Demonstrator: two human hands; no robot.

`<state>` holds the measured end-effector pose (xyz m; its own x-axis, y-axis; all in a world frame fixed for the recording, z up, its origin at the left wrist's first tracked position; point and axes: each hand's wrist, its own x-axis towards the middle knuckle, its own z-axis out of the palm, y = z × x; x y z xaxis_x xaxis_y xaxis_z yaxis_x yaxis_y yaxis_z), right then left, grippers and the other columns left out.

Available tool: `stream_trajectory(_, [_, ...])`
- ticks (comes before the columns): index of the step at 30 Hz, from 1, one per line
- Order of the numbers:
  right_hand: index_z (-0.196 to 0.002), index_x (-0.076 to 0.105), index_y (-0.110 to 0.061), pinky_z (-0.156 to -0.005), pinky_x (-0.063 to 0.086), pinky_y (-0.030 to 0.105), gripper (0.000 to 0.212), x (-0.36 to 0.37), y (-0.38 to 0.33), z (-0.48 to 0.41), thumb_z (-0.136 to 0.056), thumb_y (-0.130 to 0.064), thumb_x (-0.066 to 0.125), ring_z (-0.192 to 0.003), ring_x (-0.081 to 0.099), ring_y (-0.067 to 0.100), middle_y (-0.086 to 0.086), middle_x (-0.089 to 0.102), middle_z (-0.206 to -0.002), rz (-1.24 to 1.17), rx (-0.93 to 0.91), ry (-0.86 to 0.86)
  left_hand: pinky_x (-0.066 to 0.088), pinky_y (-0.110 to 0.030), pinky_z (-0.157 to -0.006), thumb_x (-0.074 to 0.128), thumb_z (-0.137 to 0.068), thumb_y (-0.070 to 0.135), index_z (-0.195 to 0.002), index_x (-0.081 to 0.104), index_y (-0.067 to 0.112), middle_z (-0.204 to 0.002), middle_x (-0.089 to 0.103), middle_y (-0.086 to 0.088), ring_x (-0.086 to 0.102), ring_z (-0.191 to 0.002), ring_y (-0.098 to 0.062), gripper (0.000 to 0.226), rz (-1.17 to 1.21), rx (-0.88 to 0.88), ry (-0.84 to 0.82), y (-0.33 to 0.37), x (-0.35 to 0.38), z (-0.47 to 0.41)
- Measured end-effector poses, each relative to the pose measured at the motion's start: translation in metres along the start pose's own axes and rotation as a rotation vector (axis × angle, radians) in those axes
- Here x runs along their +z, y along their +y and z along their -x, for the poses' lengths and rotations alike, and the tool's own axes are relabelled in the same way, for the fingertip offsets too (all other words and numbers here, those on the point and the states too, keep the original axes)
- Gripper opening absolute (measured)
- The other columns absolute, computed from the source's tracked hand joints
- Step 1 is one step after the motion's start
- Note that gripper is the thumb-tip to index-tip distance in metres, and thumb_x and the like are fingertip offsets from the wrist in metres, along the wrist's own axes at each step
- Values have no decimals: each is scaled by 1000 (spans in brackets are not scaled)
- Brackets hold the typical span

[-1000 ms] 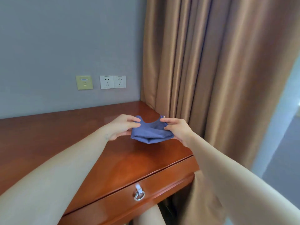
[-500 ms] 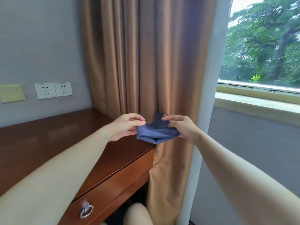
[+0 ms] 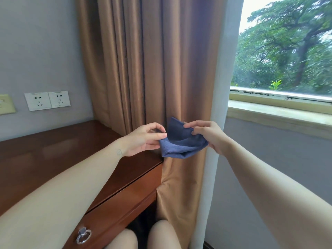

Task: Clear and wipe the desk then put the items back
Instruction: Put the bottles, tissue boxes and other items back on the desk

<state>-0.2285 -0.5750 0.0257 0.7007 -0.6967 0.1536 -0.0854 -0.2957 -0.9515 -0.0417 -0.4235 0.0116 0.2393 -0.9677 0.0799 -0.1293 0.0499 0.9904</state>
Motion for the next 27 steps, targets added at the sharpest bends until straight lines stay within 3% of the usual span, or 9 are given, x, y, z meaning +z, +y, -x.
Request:
stream_trajectory(4, [-86, 77, -23, -67, 52, 18, 37, -23, 3, 22, -81, 3, 51, -91, 68, 8, -16, 74, -97, -43, -13, 80, 52, -23, -76, 65, -91, 14, -95, 57, 20, -93, 64, 0, 66, -86, -11, 10, 25, 49, -51, 6, 28, -7])
stream_trajectory(9, [-79, 78, -27, -87, 53, 34, 37, -62, 3, 42, -76, 1, 53, -92, 64, 17, -2, 74, -101, -33, -48, 267, 53, -23, -73, 65, -91, 13, -93, 58, 19, -90, 65, 2, 66, -84, -11, 10, 52, 116, -89, 18, 67, -23])
stream_trajectory(17, [-87, 76, -28, -76, 51, 34, 35, -130, 1, 75, -79, -2, 54, -83, 62, 19, -3, 72, -95, -40, -48, 444, 58, -26, -76, 64, -92, 9, -104, 60, 15, -96, 65, -4, 67, -82, -13, 13, -6, 172, -75, 48, 132, -69])
stream_trajectory(20, [-94, 74, -23, -74, 48, 35, 34, -158, 0, 81, -81, 1, 55, -80, 62, 20, 1, 70, -94, -72, -50, 498, 57, -21, -68, 62, -92, 6, -105, 60, 10, -95, 64, -9, 66, -73, -13, 14, -11, 187, -74, 66, 157, -96])
stream_trajectory(24, [-110, 70, -16, -68, 51, 25, 33, -200, -8, 78, -86, 2, 57, -73, 63, 13, 1, 69, -94, -90, -47, 573, 55, -17, -62, 60, -94, 3, -107, 61, 5, -89, 65, -10, 66, -66, -11, 14, -17, 201, -81, 91, 192, -137])
stream_trajectory(27, [-118, 65, -18, -57, 47, 16, 36, -231, -18, 73, -86, 0, 59, -61, 60, 3, -5, 65, -86, -77, 6, 595, 55, -19, -66, 57, -94, 1, -118, 60, 3, -94, 64, -9, 63, -77, -15, 24, -9, 200, -130, 107, 216, -168])
